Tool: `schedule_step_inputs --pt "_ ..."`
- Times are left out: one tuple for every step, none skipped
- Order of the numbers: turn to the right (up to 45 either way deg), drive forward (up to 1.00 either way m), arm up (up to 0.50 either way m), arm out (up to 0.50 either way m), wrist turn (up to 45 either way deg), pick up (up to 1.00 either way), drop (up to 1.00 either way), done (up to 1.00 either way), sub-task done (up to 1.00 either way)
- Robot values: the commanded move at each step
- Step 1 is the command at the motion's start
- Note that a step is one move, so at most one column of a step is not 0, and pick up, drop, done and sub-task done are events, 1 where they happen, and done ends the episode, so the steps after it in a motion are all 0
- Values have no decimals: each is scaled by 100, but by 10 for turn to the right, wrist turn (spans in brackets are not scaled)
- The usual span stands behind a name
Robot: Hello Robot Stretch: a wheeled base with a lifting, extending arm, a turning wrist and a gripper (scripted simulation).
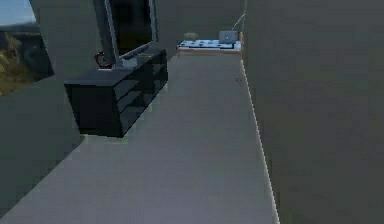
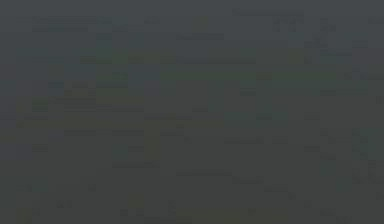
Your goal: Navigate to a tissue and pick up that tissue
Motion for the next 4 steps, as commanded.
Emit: schedule_step_inputs --pt "0 100 0 0 0 0 0 0 0" --pt "0 100 0 0 0 0 0 0 0" --pt "0 100 0 0 0 0 0 0 0" --pt "0 50 0 0 0 0 0 0 0"
